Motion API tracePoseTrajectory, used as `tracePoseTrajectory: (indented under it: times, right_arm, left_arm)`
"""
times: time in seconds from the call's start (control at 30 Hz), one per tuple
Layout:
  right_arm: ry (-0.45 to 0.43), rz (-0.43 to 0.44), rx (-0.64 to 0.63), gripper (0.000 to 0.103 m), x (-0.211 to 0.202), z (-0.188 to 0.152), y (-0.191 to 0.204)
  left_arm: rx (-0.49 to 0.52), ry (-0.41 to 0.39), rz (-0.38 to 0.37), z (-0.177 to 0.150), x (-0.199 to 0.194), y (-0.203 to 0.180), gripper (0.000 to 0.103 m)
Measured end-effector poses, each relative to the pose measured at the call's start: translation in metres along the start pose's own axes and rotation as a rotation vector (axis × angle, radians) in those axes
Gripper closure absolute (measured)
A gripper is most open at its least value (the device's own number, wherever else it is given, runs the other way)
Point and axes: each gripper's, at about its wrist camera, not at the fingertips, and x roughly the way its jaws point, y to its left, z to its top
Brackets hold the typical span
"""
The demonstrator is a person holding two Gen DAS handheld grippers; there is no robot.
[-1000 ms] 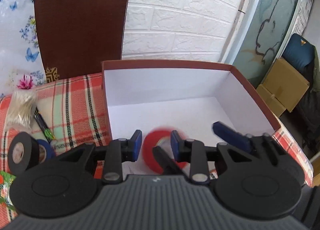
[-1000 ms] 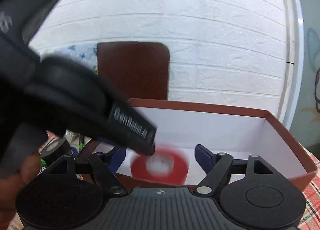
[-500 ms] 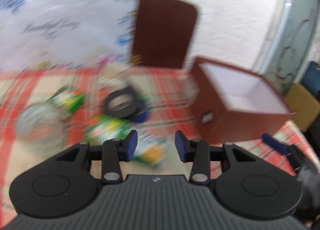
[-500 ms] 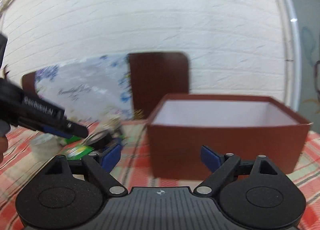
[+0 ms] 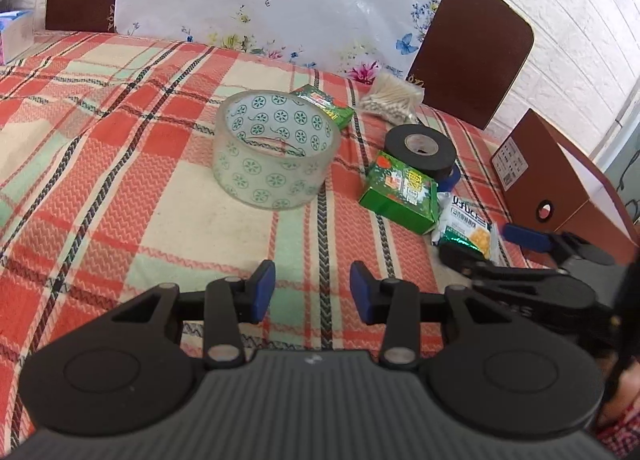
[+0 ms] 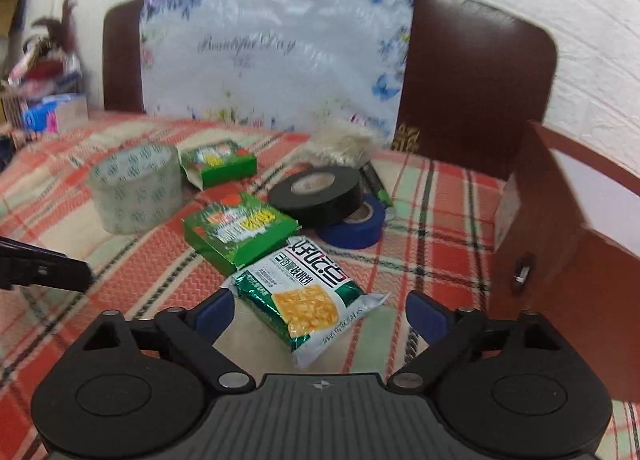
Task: Organize objects
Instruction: 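Grasp the green-and-white snack packet with the right gripper, then carry the snack packet into the brown box and release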
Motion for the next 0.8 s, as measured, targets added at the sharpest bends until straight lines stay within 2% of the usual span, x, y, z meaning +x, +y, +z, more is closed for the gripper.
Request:
tracePoseTrajectory:
  times: [0.07, 0.1, 0.13, 0.23, 0.33, 0.37, 0.4, 0.47, 0.5, 0.53, 0.6, 0.63, 0.67, 0.7, 0.73, 0.77, 0.8]
  right_arm:
    - [0.024, 0.039, 0.002, 0.018, 0.009, 0.000, -0.001]
    - [0.019, 0.071, 0.010, 0.028, 0.008, -0.002, -0.003]
    - [0.015, 0.097, 0.021, 0.049, 0.005, -0.003, -0.005]
    - [0.019, 0.082, 0.000, 0.057, -0.016, -0.013, -0.004]
    - [0.009, 0.078, -0.008, 0.057, -0.047, -0.038, -0.003]
    - [0.005, 0.076, -0.009, 0.056, -0.059, -0.047, -0.003]
    - [0.001, 0.073, -0.009, 0.056, -0.071, -0.056, -0.004]
    - [0.001, 0.053, 0.018, 0.046, -0.093, -0.070, 0.000]
    - [0.005, 0.052, 0.045, 0.038, -0.101, -0.076, -0.005]
    - [0.008, 0.052, 0.080, 0.025, -0.108, -0.082, -0.009]
    - [0.006, 0.056, 0.133, 0.027, -0.116, -0.089, -0.018]
    - [0.005, 0.061, 0.142, 0.027, -0.116, -0.089, -0.020]
    - [0.006, 0.070, 0.149, 0.028, -0.114, -0.088, -0.021]
    - [0.010, 0.077, 0.147, 0.031, -0.111, -0.087, -0.022]
    - [0.012, 0.079, 0.134, 0.046, -0.108, -0.084, -0.020]
    - [0.008, 0.077, 0.111, 0.069, -0.104, -0.082, -0.018]
    - [0.003, 0.086, 0.099, 0.070, -0.102, -0.080, -0.018]
  left_arm:
    - [-0.007, 0.003, -0.028, -0.001, 0.001, -0.001, 0.060]
    - [-0.005, 0.005, -0.039, -0.001, 0.002, -0.003, 0.060]
    - [0.002, 0.009, -0.048, -0.001, 0.004, -0.005, 0.060]
    - [0.021, 0.024, -0.100, -0.001, 0.005, -0.017, 0.060]
    - [0.045, 0.048, -0.166, -0.003, 0.007, -0.035, 0.056]
    - [0.052, 0.058, -0.187, -0.004, 0.009, -0.042, 0.045]
    - [0.057, 0.067, -0.210, -0.005, 0.010, -0.050, 0.028]
    - [0.074, 0.082, -0.265, -0.010, 0.011, -0.068, 0.016]
    - [0.102, 0.094, -0.294, -0.013, 0.012, -0.078, 0.016]
    - [0.134, 0.110, -0.311, -0.017, 0.013, -0.089, 0.016]
    - [0.192, 0.155, -0.310, -0.025, 0.022, -0.107, 0.021]
    - [0.206, 0.186, -0.300, -0.029, 0.028, -0.114, 0.028]
    - [0.209, 0.224, -0.296, -0.033, 0.035, -0.118, 0.048]
    - [0.200, 0.239, -0.302, -0.037, 0.038, -0.119, 0.055]
    - [0.192, 0.237, -0.313, -0.039, 0.036, -0.121, 0.059]
    - [0.191, 0.251, -0.331, -0.040, 0.035, -0.125, 0.063]
    - [0.192, 0.250, -0.332, -0.039, 0.033, -0.130, 0.064]
